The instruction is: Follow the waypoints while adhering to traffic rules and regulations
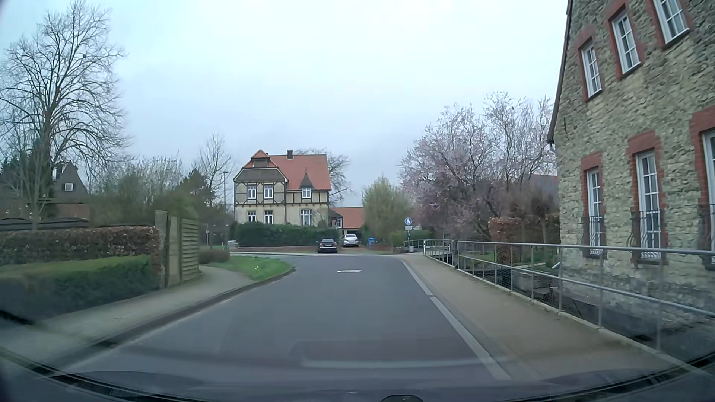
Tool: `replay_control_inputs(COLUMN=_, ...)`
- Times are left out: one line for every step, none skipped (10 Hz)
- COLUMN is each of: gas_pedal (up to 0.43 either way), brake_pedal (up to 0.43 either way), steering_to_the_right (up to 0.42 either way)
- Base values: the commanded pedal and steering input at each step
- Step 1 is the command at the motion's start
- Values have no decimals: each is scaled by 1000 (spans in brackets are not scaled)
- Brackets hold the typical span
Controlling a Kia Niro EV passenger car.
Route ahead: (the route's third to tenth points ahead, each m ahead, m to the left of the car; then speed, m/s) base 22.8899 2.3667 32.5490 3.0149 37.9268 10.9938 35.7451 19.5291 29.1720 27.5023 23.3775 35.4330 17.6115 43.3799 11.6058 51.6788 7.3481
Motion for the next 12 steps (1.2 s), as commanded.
replay_control_inputs(gas_pedal=150, brake_pedal=0, steering_to_the_right=25)
replay_control_inputs(gas_pedal=150, brake_pedal=0, steering_to_the_right=19)
replay_control_inputs(gas_pedal=150, brake_pedal=0, steering_to_the_right=17)
replay_control_inputs(gas_pedal=150, brake_pedal=0, steering_to_the_right=16)
replay_control_inputs(gas_pedal=138, brake_pedal=0, steering_to_the_right=13)
replay_control_inputs(gas_pedal=138, brake_pedal=0, steering_to_the_right=9)
replay_control_inputs(gas_pedal=138, brake_pedal=0, steering_to_the_right=8)
replay_control_inputs(gas_pedal=138, brake_pedal=0, steering_to_the_right=5)
replay_control_inputs(gas_pedal=138, brake_pedal=0, steering_to_the_right=3)
replay_control_inputs(gas_pedal=138, brake_pedal=0, steering_to_the_right=2)
replay_control_inputs(gas_pedal=138, brake_pedal=0, steering_to_the_right=1)
replay_control_inputs(gas_pedal=138, brake_pedal=0, steering_to_the_right=1)
